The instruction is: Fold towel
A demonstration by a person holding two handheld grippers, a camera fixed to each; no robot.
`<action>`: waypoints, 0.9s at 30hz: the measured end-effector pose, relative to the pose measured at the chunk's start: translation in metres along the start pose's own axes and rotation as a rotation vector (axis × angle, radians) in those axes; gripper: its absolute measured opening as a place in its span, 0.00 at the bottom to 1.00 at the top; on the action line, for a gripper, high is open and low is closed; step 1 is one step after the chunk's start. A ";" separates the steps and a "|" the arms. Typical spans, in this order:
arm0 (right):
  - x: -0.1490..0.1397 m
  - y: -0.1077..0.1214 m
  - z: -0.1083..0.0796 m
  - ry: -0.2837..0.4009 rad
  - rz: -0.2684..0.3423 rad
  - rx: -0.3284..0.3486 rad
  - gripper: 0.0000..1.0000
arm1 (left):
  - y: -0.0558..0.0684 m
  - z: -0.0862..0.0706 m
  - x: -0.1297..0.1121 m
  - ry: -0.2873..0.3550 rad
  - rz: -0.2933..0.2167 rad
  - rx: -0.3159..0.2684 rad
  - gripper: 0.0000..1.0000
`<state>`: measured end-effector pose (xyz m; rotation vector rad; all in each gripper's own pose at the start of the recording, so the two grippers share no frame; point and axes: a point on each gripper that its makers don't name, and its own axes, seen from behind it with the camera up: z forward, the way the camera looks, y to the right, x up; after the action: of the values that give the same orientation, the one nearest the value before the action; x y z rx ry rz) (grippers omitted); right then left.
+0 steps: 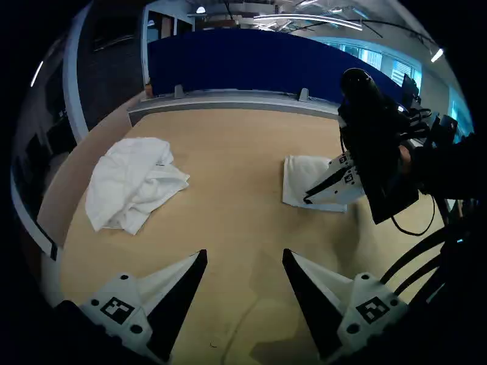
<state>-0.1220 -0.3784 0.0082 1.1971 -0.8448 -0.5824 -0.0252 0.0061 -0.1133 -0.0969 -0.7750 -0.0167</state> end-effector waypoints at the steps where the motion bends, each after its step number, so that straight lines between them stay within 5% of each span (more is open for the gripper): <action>1: -0.001 0.000 0.000 -0.001 0.001 0.002 0.09 | 0.000 0.000 0.000 0.000 -0.002 0.000 0.92; 12: -0.004 -0.003 -0.006 0.005 -0.006 0.004 0.15 | -0.003 -0.002 0.004 0.003 -0.009 0.003 0.92; 14: -0.003 -0.002 -0.007 0.013 -0.016 -0.005 0.27 | -0.003 -0.002 0.003 0.003 -0.008 0.005 0.92; 18: -0.001 -0.007 -0.016 0.040 -0.036 -0.013 0.78 | -0.005 -0.003 0.003 0.003 -0.006 0.008 0.92; 21: 0.002 -0.010 -0.026 0.064 -0.036 -0.017 0.96 | -0.006 -0.004 0.003 0.004 -0.006 0.011 0.92; 27: -0.001 -0.003 -0.047 0.095 0.014 -0.074 1.00 | -0.009 -0.002 0.004 0.004 -0.014 0.014 0.92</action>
<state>-0.0843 -0.3525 -0.0014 1.1421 -0.7445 -0.5364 -0.0214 -0.0025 -0.1118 -0.0783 -0.7717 -0.0252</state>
